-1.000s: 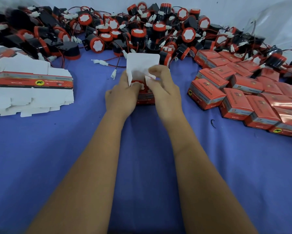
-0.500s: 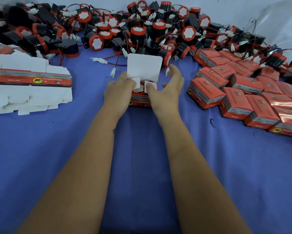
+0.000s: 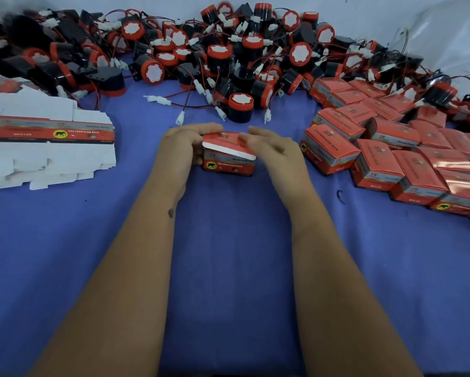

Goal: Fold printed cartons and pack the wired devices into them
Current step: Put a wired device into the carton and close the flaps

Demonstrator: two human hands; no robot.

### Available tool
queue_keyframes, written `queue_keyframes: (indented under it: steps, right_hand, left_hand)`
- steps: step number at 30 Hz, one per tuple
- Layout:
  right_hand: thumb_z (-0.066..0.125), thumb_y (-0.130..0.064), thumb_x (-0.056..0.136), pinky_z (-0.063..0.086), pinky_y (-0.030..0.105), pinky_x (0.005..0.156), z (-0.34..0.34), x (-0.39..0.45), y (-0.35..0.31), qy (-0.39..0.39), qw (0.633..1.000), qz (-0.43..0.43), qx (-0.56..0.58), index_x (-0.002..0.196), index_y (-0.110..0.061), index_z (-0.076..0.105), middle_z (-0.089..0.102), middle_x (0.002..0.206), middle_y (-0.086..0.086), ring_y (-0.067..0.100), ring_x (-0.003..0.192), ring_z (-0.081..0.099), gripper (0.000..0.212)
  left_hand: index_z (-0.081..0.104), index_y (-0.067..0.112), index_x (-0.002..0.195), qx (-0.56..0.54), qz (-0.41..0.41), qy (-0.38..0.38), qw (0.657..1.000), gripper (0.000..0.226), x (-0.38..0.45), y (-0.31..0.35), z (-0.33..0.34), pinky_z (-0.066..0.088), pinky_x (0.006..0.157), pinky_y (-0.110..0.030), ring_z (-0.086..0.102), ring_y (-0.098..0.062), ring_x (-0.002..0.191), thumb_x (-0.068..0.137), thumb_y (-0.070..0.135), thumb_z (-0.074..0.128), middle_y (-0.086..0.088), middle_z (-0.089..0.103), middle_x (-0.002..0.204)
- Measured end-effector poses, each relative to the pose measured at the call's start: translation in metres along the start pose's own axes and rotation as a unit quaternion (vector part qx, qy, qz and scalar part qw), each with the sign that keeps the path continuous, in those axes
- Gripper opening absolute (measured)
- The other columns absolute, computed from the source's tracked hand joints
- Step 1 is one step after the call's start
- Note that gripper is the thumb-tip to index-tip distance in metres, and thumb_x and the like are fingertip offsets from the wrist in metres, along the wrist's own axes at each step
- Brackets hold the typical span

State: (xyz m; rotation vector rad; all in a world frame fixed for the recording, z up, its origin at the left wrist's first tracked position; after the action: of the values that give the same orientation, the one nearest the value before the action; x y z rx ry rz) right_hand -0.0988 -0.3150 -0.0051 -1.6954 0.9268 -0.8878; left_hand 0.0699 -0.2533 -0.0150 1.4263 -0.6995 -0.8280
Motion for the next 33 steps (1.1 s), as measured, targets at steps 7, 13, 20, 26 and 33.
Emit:
queue_keyframes:
  steps: [7,13,20,26,33]
  right_hand:
    - [0.069,-0.030,0.091,0.039,0.042,0.109,0.004,0.001,-0.004,-0.013,0.988,-0.065,-0.142,0.139,-0.020,0.054,0.041,0.151,-0.010,0.011,0.139,0.034,0.051]
    - [0.070,-0.031,0.089,0.040,0.043,0.109,0.002,0.003,-0.004,0.004,0.981,-0.085,-0.174,0.139,-0.020,0.054,0.045,0.150,-0.006,0.014,0.138,0.036,0.053]
    - [0.068,-0.033,0.091,0.030,0.018,0.103,0.005,0.005,-0.007,0.025,0.965,-0.108,-0.236,0.135,-0.019,0.058,0.050,0.146,-0.003,0.015,0.131,0.044,0.047]
    - [0.064,-0.029,0.094,0.028,0.014,0.096,0.006,0.005,-0.014,0.028,0.958,-0.123,-0.257,0.133,-0.015,0.059,0.054,0.142,0.001,0.017,0.124,0.046,0.042]
    - [0.062,-0.031,0.095,0.045,0.023,0.093,-0.001,0.003,-0.016,0.036,0.974,-0.110,-0.197,0.125,-0.023,0.066,0.062,0.131,-0.004,0.014,0.113,0.056,0.031]
  left_hand:
    - [0.069,0.022,0.119,0.168,0.177,-0.041,0.969,0.028,-0.012,0.015,0.011,0.042,0.082,-0.001,0.048,-0.002,0.122,0.101,0.010,0.051,0.014,0.055,0.135]
    - [0.065,0.029,0.123,0.207,0.180,-0.094,0.957,0.035,-0.011,0.011,0.012,0.031,0.088,0.005,0.044,0.016,0.117,0.091,0.016,0.069,0.018,0.055,0.131]
    - [0.067,0.025,0.122,0.251,0.228,-0.063,0.938,0.034,-0.011,0.016,0.012,0.033,0.092,0.002,0.049,0.002,0.118,0.090,0.017,0.071,0.015,0.058,0.127]
    - [0.069,0.031,0.110,0.223,0.224,-0.065,0.947,0.021,-0.011,0.016,0.014,0.041,0.097,-0.010,0.056,-0.003,0.118,0.092,0.019,0.068,0.011,0.064,0.121]
    - [0.068,0.039,0.099,0.159,0.207,-0.060,0.963,0.019,-0.012,0.017,0.010,0.046,0.080,-0.005,0.059,0.012,0.100,0.095,0.020,0.065,0.021,0.066,0.108]
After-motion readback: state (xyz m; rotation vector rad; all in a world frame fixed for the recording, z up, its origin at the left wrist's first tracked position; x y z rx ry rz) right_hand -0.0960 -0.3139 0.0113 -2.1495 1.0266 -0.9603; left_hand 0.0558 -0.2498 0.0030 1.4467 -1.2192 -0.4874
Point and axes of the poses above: each hand's wrist, its own x-axis towards the middle knuckle, its own z-axis out of the palm, y = z × x, the point moved 8 cm from there along x, towards the middle knuckle
